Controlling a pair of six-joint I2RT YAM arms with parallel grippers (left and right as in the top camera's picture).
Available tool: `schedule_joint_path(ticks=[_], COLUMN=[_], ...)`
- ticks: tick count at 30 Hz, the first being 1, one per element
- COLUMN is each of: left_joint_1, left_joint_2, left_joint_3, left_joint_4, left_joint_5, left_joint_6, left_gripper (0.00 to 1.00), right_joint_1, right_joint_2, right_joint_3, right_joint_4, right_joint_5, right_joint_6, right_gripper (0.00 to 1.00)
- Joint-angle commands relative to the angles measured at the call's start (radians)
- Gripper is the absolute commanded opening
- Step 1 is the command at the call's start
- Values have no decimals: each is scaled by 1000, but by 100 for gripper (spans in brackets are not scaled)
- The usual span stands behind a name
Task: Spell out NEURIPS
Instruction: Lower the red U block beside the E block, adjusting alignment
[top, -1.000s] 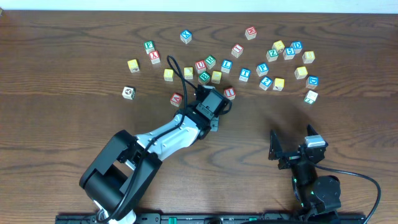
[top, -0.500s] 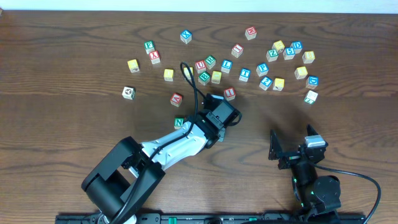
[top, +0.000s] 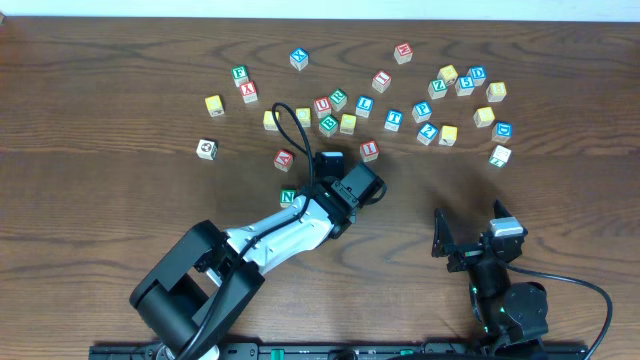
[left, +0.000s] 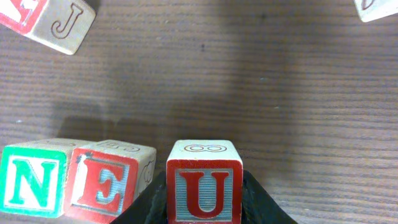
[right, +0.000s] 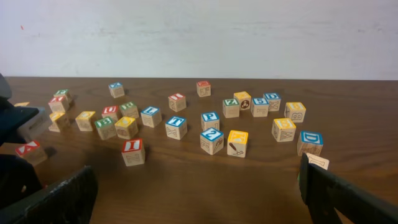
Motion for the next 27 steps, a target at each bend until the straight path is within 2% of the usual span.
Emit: schedule_joint_path(ticks=[1, 21, 24, 27], left_joint_1=[2, 2, 2, 2], left_joint_2=[-26, -26, -26, -26], left_joint_3=[3, 3, 3, 3], left_joint_4=[-25, -29, -29, -29], left_joint_5=[-20, -21, -20, -20], left_joint_6=[-32, 11, 22, 22], left_gripper=[7, 7, 21, 28], right_joint_1=[-8, -8, -8, -8], right_joint_2=[-3, -3, -3, -3], right_joint_3=[-1, -1, -1, -1], right_joint_4=[-4, -4, -4, -4], right_joint_5=[-2, -2, -2, -2], right_joint_6=[-13, -13, -13, -13], right_gripper=[99, 99, 99, 99])
